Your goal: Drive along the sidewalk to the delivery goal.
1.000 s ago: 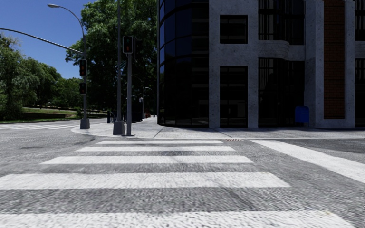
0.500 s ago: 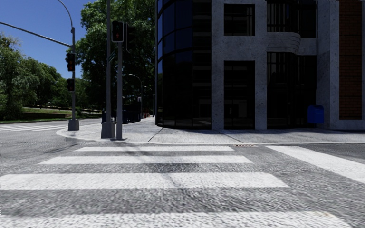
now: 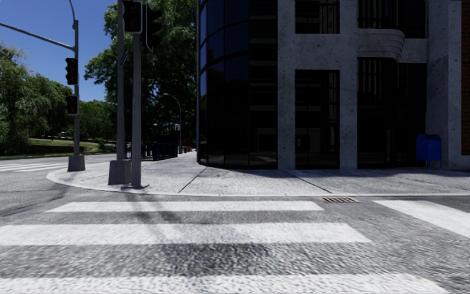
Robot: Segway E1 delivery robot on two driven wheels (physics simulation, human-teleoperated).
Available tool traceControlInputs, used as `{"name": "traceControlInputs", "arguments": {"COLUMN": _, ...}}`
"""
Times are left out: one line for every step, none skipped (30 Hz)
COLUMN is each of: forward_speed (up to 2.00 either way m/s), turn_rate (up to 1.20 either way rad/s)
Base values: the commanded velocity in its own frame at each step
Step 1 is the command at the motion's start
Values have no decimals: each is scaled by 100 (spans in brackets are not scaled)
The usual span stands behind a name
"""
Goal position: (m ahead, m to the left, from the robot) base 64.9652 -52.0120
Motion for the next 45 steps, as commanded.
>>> {"name": "traceControlInputs", "arguments": {"forward_speed": 200, "turn_rate": 0}}
{"name": "traceControlInputs", "arguments": {"forward_speed": 200, "turn_rate": 0}}
{"name": "traceControlInputs", "arguments": {"forward_speed": 200, "turn_rate": 0}}
{"name": "traceControlInputs", "arguments": {"forward_speed": 200, "turn_rate": 0}}
{"name": "traceControlInputs", "arguments": {"forward_speed": 200, "turn_rate": 0}}
{"name": "traceControlInputs", "arguments": {"forward_speed": 200, "turn_rate": 0}}
{"name": "traceControlInputs", "arguments": {"forward_speed": 200, "turn_rate": 0}}
{"name": "traceControlInputs", "arguments": {"forward_speed": 200, "turn_rate": 0}}
{"name": "traceControlInputs", "arguments": {"forward_speed": 200, "turn_rate": 0}}
{"name": "traceControlInputs", "arguments": {"forward_speed": 200, "turn_rate": 0}}
{"name": "traceControlInputs", "arguments": {"forward_speed": 200, "turn_rate": 0}}
{"name": "traceControlInputs", "arguments": {"forward_speed": 200, "turn_rate": 0}}
{"name": "traceControlInputs", "arguments": {"forward_speed": 200, "turn_rate": 0}}
{"name": "traceControlInputs", "arguments": {"forward_speed": 200, "turn_rate": 0}}
{"name": "traceControlInputs", "arguments": {"forward_speed": 200, "turn_rate": 0}}
{"name": "traceControlInputs", "arguments": {"forward_speed": 200, "turn_rate": 0}}
{"name": "traceControlInputs", "arguments": {"forward_speed": 200, "turn_rate": 0}}
{"name": "traceControlInputs", "arguments": {"forward_speed": 200, "turn_rate": 0}}
{"name": "traceControlInputs", "arguments": {"forward_speed": 200, "turn_rate": 0}}
{"name": "traceControlInputs", "arguments": {"forward_speed": 200, "turn_rate": 0}}
{"name": "traceControlInputs", "arguments": {"forward_speed": 200, "turn_rate": 0}}
{"name": "traceControlInputs", "arguments": {"forward_speed": 200, "turn_rate": 0}}
{"name": "traceControlInputs", "arguments": {"forward_speed": 200, "turn_rate": 0}}
{"name": "traceControlInputs", "arguments": {"forward_speed": 200, "turn_rate": -2}}
{"name": "traceControlInputs", "arguments": {"forward_speed": 200, "turn_rate": -9}}
{"name": "traceControlInputs", "arguments": {"forward_speed": 200, "turn_rate": -17}}
{"name": "traceControlInputs", "arguments": {"forward_speed": 200, "turn_rate": -17}}
{"name": "traceControlInputs", "arguments": {"forward_speed": 200, "turn_rate": -28}}
{"name": "traceControlInputs", "arguments": {"forward_speed": 200, "turn_rate": -35}}
{"name": "traceControlInputs", "arguments": {"forward_speed": 200, "turn_rate": -38}}
{"name": "traceControlInputs", "arguments": {"forward_speed": 200, "turn_rate": -38}}
{"name": "traceControlInputs", "arguments": {"forward_speed": 200, "turn_rate": -39}}
{"name": "traceControlInputs", "arguments": {"forward_speed": 200, "turn_rate": -39}}
{"name": "traceControlInputs", "arguments": {"forward_speed": 200, "turn_rate": -39}}
{"name": "traceControlInputs", "arguments": {"forward_speed": 200, "turn_rate": -39}}
{"name": "traceControlInputs", "arguments": {"forward_speed": 200, "turn_rate": -39}}
{"name": "traceControlInputs", "arguments": {"forward_speed": 200, "turn_rate": -39}}
{"name": "traceControlInputs", "arguments": {"forward_speed": 200, "turn_rate": -39}}
{"name": "traceControlInputs", "arguments": {"forward_speed": 197, "turn_rate": -40}}
{"name": "traceControlInputs", "arguments": {"forward_speed": 188, "turn_rate": -42}}
{"name": "traceControlInputs", "arguments": {"forward_speed": 179, "turn_rate": -45}}
{"name": "traceControlInputs", "arguments": {"forward_speed": 179, "turn_rate": -45}}
{"name": "traceControlInputs", "arguments": {"forward_speed": 170, "turn_rate": -46}}
{"name": "traceControlInputs", "arguments": {"forward_speed": 164, "turn_rate": -48}}
{"name": "traceControlInputs", "arguments": {"forward_speed": 164, "turn_rate": -48}}
